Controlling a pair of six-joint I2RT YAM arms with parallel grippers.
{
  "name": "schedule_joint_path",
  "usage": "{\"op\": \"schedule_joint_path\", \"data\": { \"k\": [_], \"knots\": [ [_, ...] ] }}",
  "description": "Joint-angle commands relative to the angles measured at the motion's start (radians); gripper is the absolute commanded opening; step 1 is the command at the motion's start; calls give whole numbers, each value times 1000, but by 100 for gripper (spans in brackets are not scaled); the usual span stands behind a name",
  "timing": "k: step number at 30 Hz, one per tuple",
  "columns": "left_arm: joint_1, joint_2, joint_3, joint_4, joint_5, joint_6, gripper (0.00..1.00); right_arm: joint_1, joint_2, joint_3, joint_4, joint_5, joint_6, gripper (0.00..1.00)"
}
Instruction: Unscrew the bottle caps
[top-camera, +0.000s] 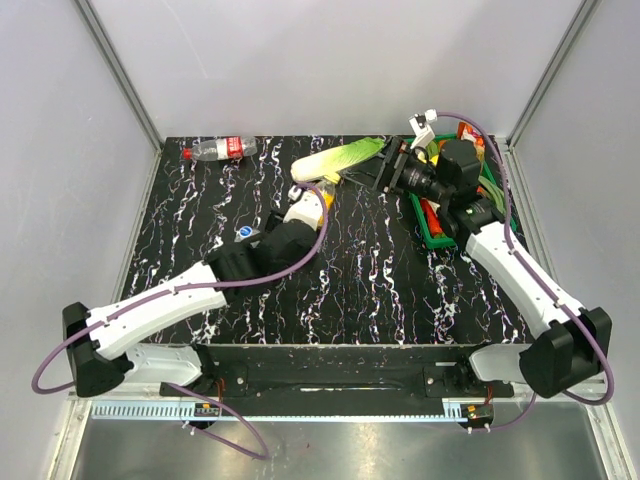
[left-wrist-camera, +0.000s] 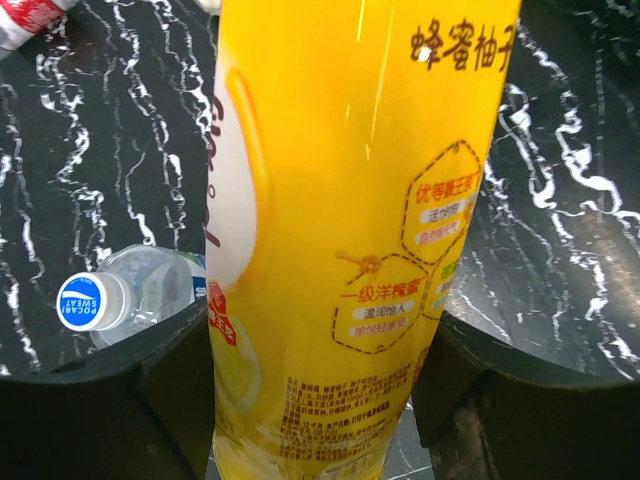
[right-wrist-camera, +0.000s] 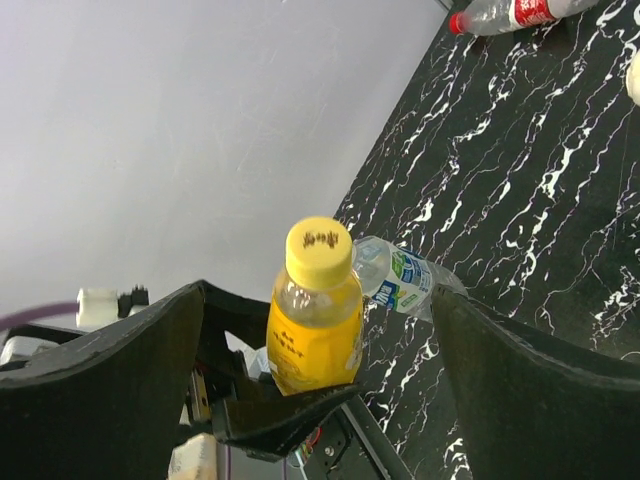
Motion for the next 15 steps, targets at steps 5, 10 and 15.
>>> {"op": "schedule_joint_path", "data": {
  "k": [5,10,15],
  "knots": [
    [-62,67,86,-59,-219,-7,6,5,61,68,-8,14,71,100],
    [-78,109,110,-60,-228,2,6,7,94,51,33,-4,116,96],
    [-93,149,136,-60,-223,17,5,11,110,39,55,-13,139,89]
  ]
}}
